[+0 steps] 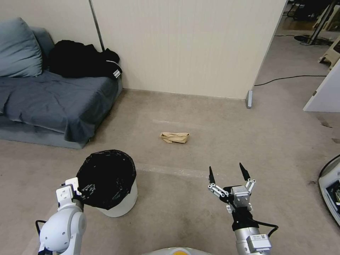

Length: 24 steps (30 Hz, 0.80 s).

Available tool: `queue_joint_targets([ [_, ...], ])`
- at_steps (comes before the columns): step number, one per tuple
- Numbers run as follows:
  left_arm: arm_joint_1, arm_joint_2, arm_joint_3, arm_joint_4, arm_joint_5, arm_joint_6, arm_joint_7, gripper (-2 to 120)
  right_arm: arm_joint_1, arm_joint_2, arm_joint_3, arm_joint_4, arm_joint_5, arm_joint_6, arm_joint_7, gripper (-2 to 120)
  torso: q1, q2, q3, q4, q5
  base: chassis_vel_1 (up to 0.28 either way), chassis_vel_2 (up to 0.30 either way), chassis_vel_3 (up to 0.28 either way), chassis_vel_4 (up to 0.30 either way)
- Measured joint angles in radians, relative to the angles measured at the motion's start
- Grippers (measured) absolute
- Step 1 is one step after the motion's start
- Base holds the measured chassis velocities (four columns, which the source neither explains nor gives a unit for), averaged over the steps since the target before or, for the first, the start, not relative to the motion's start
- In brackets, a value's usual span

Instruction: Pick up the trash bin, then pick up the garbage from the floor and place it into the trash bin.

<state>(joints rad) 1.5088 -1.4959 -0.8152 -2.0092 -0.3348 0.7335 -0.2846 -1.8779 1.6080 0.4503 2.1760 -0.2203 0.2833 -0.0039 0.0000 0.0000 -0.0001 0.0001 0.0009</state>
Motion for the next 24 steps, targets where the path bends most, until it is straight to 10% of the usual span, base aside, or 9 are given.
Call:
queue_joint_targets([
  [11, 0.002, -0.005, 0.003, 0.012, -0.048, -0.002, -0.023, 23, -0.003, 0.0, -0.006, 0.018, -0.007, -0.026, 0.021, 100, 0.0, 0.0, 0.0, 0.0, -0.0003, 0.0, 0.0, 0.0, 0.0],
  [24, 0.026, -0.011, 0.02, -0.022, -0.105, -0.002, -0.039, 7, 0.012, 0.0, 0.006, 0.035, -0.063, -0.028, 0.061, 100, 0.0, 0.0, 0.0, 0.0001, -0.0009, 0.0, 0.0, 0.0, 0.0],
])
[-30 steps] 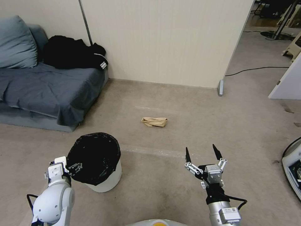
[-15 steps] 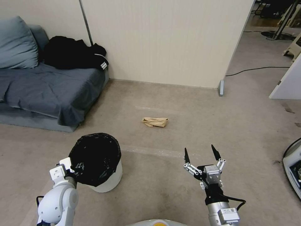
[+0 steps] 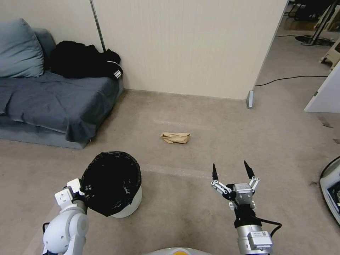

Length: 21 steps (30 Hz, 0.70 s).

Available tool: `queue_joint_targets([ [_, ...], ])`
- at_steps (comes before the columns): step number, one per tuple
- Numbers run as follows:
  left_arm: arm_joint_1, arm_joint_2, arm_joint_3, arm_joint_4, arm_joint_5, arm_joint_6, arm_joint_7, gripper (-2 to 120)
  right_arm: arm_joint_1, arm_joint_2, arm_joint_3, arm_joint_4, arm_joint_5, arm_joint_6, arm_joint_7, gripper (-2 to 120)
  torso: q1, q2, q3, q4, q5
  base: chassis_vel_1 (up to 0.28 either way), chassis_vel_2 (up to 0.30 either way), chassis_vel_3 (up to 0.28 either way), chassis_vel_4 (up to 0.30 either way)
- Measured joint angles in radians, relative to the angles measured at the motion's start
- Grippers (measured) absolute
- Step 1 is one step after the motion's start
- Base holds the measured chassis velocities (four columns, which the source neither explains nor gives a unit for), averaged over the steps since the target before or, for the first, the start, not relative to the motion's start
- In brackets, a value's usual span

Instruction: Pick up the trash bin, then pick up the garbage from the floor and place it into the trash bin.

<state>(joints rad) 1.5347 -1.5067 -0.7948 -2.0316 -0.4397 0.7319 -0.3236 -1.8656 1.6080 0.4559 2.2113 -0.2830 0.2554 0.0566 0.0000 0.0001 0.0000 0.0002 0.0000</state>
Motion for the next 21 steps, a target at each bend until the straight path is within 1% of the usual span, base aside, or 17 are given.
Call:
queue_joint_targets([
  [4, 0.01, 0.0, 0.01, -0.021, -0.004, 0.0, 0.0, 3, 0.0, 0.0, -0.002, 0.0, 0.013, 0.004, -0.001, 100, 0.0, 0.0, 0.0, -0.0001, -0.0009, 0.0, 0.0, 0.0, 0.0],
  [6, 0.029, 0.003, 0.028, -0.076, -0.007, 0.005, -0.001, 2, 0.0, 0.0, -0.007, 0.0, 0.037, 0.011, -0.004, 100, 0.0, 0.0, 0.0, -0.0003, -0.002, 0.0, 0.0, 0.0, 0.0],
  [7, 0.042, 0.009, 0.039, -0.12, -0.009, 0.009, 0.001, 1, 0.003, 0.0, -0.01, -0.001, 0.055, 0.019, -0.005, 100, 0.0, 0.0, 0.0, -0.0008, -0.0027, 0.0, 0.0, 0.0, 0.0],
  [8, 0.042, 0.009, 0.039, -0.12, -0.009, 0.009, 0.001, 1, 0.003, 0.0, -0.01, -0.001, 0.055, 0.019, -0.005, 100, 0.0, 0.0, 0.0, -0.0008, -0.0027, 0.0, 0.0, 0.0, 0.0],
  [9, 0.051, 0.015, 0.041, -0.149, -0.008, 0.01, -0.001, 1, 0.005, 0.0, -0.011, -0.003, 0.063, 0.024, -0.006, 100, 0.0, 0.0, 0.0, -0.0007, -0.0022, 0.0, 0.0, 0.0, 0.0],
  [10, 0.067, 0.028, 0.046, -0.198, -0.007, 0.01, -0.001, 1, 0.008, 0.0, -0.012, -0.006, 0.076, 0.033, -0.01, 100, 0.0, 0.0, 0.0, -0.0008, -0.0009, 0.0, 0.0, 0.0, 0.0],
  [11, 0.067, 0.028, 0.046, -0.198, -0.007, 0.01, -0.001, 1, 0.008, 0.0, -0.012, -0.006, 0.076, 0.033, -0.01, 100, 0.0, 0.0, 0.0, -0.0008, -0.0009, 0.0, 0.0, 0.0, 0.0],
  [14, 0.104, 0.056, 0.053, -0.28, -0.003, 0.01, -0.004, 1, 0.017, 0.0, -0.012, -0.009, 0.1, 0.044, -0.016, 100, 0.0, 0.0, 0.0, -0.0004, -0.0005, 0.0, 0.0, 0.0, 0.0],
  [15, 0.104, 0.056, 0.053, -0.28, -0.003, 0.01, -0.004, 1, 0.017, 0.0, -0.012, -0.009, 0.1, 0.044, -0.016, 100, 0.0, 0.0, 0.0, -0.0004, -0.0005, 0.0, 0.0, 0.0, 0.0],
  [19, 0.154, 0.081, 0.075, -0.364, 0.011, -0.005, -0.021, 1, 0.03, 0.0, -0.011, -0.013, 0.112, 0.044, -0.019, 100, 0.0, 0.0, 0.0, -0.0005, -0.0002, 0.0, 0.0, 0.0, 0.0],
  [20, 0.154, 0.081, 0.075, -0.364, 0.011, -0.005, -0.021, 1, 0.03, 0.0, -0.011, -0.013, 0.112, 0.044, -0.019, 100, 0.0, 0.0, 0.0, -0.0005, -0.0002, 0.0, 0.0, 0.0, 0.0],
  [21, 0.176, 0.083, 0.084, -0.387, 0.026, -0.016, -0.021, 1, 0.033, -0.001, -0.011, -0.014, 0.114, 0.044, -0.02, 100, 0.0, 0.0, 0.0, -0.0004, 0.0, 0.0, 0.0, 0.0, 0.0],
])
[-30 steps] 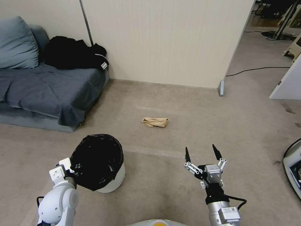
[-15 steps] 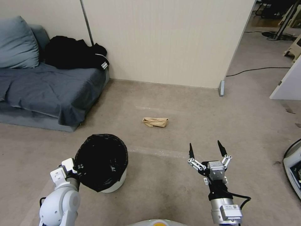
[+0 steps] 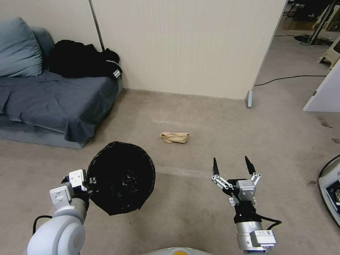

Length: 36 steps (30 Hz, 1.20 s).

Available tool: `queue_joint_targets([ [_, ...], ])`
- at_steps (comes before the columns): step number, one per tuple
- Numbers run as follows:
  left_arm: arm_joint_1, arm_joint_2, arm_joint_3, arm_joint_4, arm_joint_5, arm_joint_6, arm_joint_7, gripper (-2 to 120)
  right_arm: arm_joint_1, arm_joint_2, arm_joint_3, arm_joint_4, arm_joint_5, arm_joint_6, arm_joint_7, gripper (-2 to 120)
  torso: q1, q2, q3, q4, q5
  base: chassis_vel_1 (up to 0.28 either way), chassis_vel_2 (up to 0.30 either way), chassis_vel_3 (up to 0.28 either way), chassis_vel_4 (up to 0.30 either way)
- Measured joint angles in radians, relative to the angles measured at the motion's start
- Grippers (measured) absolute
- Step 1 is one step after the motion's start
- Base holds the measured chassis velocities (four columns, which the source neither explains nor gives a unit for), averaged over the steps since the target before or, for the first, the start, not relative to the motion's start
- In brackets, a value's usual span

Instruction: Pick up the trash bin, then pick up the garbage from the floor and place it into the trash bin.

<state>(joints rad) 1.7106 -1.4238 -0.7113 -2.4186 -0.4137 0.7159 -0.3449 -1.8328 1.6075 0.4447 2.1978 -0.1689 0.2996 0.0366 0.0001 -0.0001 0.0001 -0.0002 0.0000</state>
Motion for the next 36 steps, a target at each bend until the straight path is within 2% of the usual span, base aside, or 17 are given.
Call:
queue_joint_targets([
  [6, 0.065, -0.005, 0.027, -0.043, 0.097, -0.046, 0.018, 1, 0.002, -0.002, 0.004, 0.0, 0.006, 0.0, -0.003, 100, 0.0, 0.0, 0.0, 0.0002, 0.0, 0.0, 0.0, 0.0, 0.0],
  [9, 0.119, -0.024, 0.044, -0.057, 0.205, -0.093, 0.056, 1, 0.001, -0.002, 0.007, 0.0, 0.005, -0.001, -0.012, 100, 0.0, 0.0, 0.0, 0.0, 0.0001, 0.0, 0.0, 0.0, 0.0],
  [14, 0.171, -0.05, 0.057, -0.06, 0.306, -0.16, 0.083, 1, 0.002, 0.0, 0.006, -0.004, 0.003, -0.007, -0.02, 100, 0.0, 0.0, 0.0, 0.0003, 0.0001, 0.0, 0.0, 0.0, 0.0],
  [18, 0.181, -0.052, 0.059, -0.056, 0.322, -0.185, 0.082, 1, 0.002, 0.0, 0.006, -0.007, 0.003, -0.01, -0.029, 100, 0.0, 0.0, 0.0, 0.0002, 0.0, 0.0, 0.0, 0.0, 0.0],
  [28, 0.176, -0.058, 0.072, -0.052, 0.336, -0.195, 0.081, 1, 0.001, 0.001, 0.007, -0.013, 0.004, -0.01, -0.031, 100, 0.0, 0.0, 0.0, 0.0001, 0.0, -0.023, 0.014, 0.01, -0.016],
  [36, 0.171, -0.067, 0.081, -0.042, 0.343, -0.205, 0.081, 1, -0.001, 0.001, 0.01, -0.012, 0.005, -0.009, -0.032, 100, 0.0, 0.0, 0.0, 0.0002, -0.0001, -0.146, 0.141, 0.146, -0.129],
])
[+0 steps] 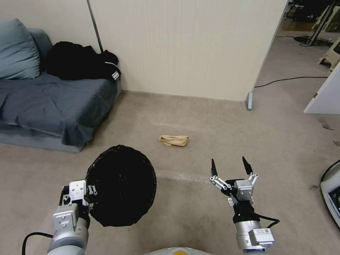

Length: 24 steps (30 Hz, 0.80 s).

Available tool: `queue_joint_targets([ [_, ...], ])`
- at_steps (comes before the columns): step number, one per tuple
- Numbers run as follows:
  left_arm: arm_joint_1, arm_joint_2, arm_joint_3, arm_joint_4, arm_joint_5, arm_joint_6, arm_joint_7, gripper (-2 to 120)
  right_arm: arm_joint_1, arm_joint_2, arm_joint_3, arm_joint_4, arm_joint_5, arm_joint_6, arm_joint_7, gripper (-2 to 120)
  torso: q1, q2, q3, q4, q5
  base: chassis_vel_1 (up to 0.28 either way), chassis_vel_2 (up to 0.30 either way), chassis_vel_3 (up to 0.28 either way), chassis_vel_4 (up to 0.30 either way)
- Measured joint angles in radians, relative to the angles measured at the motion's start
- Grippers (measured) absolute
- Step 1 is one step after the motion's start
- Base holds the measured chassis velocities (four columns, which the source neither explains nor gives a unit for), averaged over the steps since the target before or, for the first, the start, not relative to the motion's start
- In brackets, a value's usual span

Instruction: Pick up the trash bin, then pick up the garbage from the floor and place it into the trash bin.

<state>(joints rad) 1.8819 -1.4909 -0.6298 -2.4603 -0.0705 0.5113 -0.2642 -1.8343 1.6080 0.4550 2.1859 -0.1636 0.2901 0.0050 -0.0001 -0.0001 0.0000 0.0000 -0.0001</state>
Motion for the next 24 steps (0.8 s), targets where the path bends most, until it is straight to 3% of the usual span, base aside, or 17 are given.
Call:
queue_joint_targets([
  [24, -0.011, -0.007, 0.003, 0.017, 0.001, -0.011, 0.004, 1, -0.012, 0.0, 0.003, 0.002, -0.012, 0.008, -0.006, 100, 0.0, 0.0, 0.0, 0.0, 0.0002, -0.15, 0.151, 0.149, -0.146],
])
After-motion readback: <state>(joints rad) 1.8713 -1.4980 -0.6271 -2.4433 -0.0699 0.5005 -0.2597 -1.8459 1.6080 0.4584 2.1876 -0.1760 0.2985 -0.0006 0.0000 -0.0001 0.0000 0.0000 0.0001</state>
